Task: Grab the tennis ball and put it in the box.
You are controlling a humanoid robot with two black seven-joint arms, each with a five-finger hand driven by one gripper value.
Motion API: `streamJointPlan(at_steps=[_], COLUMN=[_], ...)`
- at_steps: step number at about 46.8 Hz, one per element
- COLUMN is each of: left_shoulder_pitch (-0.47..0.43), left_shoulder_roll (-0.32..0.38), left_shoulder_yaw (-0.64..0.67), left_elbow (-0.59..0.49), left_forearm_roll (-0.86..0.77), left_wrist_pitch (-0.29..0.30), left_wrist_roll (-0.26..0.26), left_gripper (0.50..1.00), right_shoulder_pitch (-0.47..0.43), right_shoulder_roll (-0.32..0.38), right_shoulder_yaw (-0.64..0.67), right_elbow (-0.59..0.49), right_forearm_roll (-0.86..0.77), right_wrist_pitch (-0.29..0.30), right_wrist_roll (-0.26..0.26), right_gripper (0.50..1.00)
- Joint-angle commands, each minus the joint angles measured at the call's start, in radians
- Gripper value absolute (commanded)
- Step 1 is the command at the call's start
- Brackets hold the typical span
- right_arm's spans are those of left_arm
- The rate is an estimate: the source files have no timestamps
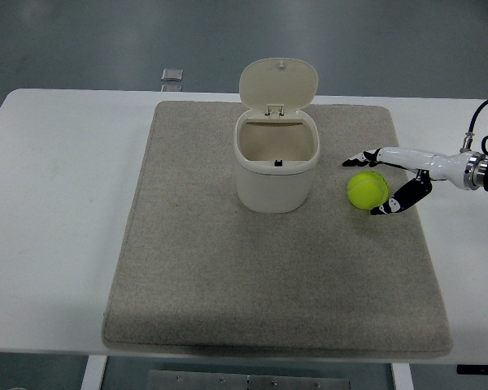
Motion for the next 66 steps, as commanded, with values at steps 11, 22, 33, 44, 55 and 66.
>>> streamJointPlan(at_steps=[11,22,33,44,55,66], left_shoulder_pitch=[-0.001,0.0,0.0,0.0,-0.001,0.0], left_shoulder_roll=[0.0,0.0,0.0,0.0,0.0,0.0], left_shoulder_yaw=[0.001,0.001,0.0,-0.001,0.001,-0.001], left_elbow=[0.0,0.0,0.0,0.0,0.0,0.0], left_forearm_roll=[0.0,0.0,0.0,0.0,0.0,0.0], left_wrist_pitch=[0.0,0.0,0.0,0.0,0.0,0.0], left_wrist_roll=[0.0,0.0,0.0,0.0,0.0,0.0], left_gripper=[0.996,0.996,0.996,0.996,0.996,0.996], right_shoulder_pitch=[-0.01,-0.012,-0.012,-0.013,-0.012,-0.003], right_shoulder_roll=[0.014,0.014,0.02,0.02,0.019,0.019], right_shoulder_yaw=[0.0,-0.001,-0.003,-0.001,-0.001,-0.001], right_elbow=[-0.002,-0.005,-0.017,-0.019,-0.019,-0.016], right_forearm_roll=[0.0,0.0,0.0,0.0,0.0,0.005], right_wrist_pitch=[-0.005,-0.005,-0.005,-0.003,0.008,0.012], right_wrist_roll=[0.0,-0.003,-0.005,-0.005,-0.005,-0.005], right_gripper=[0.903,0.799,0.78,0.754,0.564,0.5])
